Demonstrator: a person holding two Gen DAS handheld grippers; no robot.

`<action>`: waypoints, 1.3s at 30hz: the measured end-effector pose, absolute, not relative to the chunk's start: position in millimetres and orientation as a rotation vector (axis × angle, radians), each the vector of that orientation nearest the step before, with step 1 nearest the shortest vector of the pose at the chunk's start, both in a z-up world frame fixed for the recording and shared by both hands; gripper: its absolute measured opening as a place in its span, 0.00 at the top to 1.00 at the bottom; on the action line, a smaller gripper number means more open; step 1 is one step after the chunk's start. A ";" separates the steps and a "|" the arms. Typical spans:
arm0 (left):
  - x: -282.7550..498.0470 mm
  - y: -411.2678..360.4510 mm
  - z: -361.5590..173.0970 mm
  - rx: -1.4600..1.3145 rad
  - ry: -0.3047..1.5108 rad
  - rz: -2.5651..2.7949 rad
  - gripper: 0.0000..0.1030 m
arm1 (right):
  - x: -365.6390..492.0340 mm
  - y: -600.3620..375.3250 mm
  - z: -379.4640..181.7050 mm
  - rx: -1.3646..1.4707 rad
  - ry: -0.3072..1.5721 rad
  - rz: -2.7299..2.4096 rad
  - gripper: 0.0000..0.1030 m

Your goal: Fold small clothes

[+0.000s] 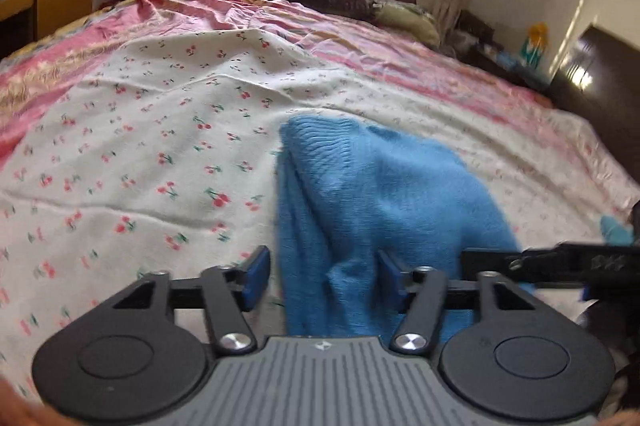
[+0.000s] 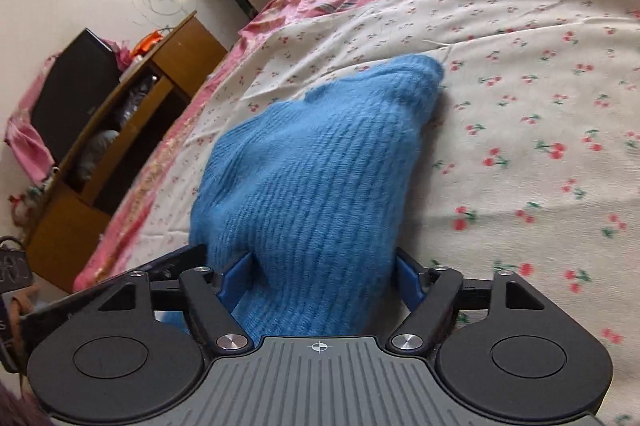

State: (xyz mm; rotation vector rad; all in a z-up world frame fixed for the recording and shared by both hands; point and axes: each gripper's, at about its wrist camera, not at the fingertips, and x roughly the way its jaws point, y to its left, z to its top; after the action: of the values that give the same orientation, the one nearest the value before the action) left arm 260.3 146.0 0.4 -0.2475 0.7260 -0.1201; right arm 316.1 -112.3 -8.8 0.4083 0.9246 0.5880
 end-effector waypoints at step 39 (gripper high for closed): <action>205.8 95.7 34.9 -0.269 0.759 -0.266 0.53 | 139.7 -89.1 35.1 -0.230 0.666 0.719 0.55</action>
State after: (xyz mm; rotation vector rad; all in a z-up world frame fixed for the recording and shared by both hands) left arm 205.8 95.7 34.9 -0.2689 0.7590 -0.2660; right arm 139.7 -89.1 35.1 -0.2303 0.6658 0.7192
